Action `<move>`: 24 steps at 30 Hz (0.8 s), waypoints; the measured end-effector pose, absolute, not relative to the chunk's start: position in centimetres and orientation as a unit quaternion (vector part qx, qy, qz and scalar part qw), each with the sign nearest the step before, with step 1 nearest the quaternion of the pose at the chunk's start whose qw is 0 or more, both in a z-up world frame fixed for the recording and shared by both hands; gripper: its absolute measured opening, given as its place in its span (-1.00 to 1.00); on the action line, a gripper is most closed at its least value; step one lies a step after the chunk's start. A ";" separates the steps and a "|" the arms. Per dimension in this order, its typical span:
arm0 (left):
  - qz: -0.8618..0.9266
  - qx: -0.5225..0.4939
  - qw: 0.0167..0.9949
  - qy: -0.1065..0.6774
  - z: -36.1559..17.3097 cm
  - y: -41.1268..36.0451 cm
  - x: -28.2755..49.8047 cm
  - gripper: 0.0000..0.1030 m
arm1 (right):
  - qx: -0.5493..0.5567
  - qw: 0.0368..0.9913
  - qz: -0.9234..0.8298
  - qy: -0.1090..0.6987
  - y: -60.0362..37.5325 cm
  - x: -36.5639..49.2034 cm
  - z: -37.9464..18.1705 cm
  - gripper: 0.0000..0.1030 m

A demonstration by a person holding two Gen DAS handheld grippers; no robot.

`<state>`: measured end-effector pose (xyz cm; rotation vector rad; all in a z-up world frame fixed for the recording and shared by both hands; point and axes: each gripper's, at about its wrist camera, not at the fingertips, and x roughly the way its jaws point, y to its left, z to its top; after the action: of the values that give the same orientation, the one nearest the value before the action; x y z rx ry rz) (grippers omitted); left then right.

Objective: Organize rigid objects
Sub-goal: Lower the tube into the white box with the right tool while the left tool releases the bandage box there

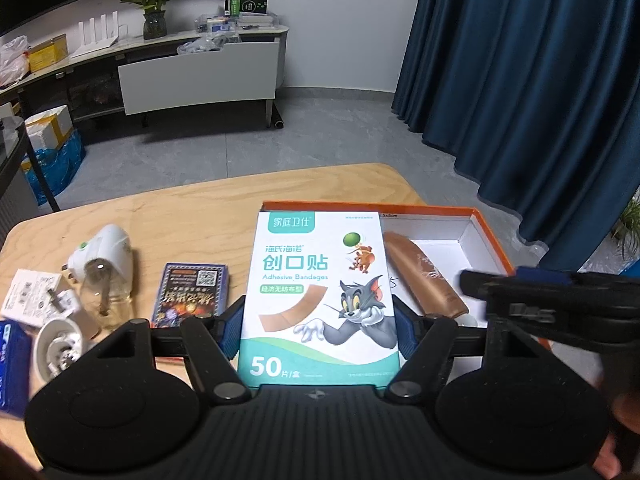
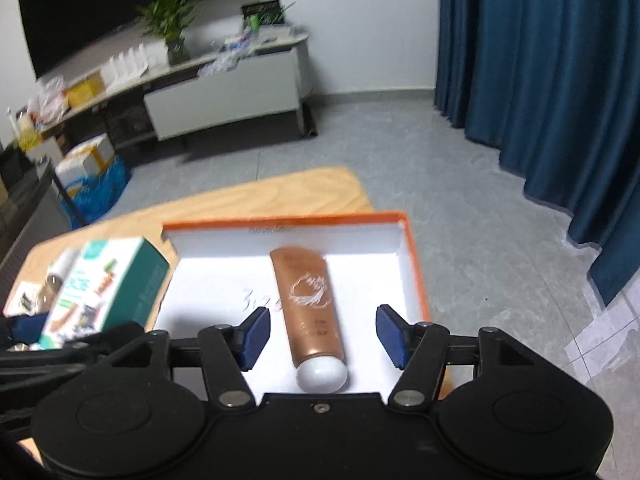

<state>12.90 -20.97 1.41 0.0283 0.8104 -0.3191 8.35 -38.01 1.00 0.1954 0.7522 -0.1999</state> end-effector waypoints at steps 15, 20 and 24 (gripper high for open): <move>-0.155 0.032 0.902 0.402 1.5 -22.4 14.4 0.63 | 0.102 0.934 -0.101 0.328 -38.6 4.6 4.1 0.42; -0.144 0.027 0.910 0.387 3.2 -20.2 11.2 0.75 | 0.101 0.937 -0.088 0.322 -37.0 3.5 4.8 0.56; -0.139 0.027 0.915 0.379 4.0 -18.6 8.7 0.78 | 0.089 0.938 -0.082 0.324 -35.1 2.4 4.8 0.59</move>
<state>8.70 -18.58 3.98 0.0562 0.7796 -0.2871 2.37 -35.07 4.82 0.1820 0.6610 -0.1681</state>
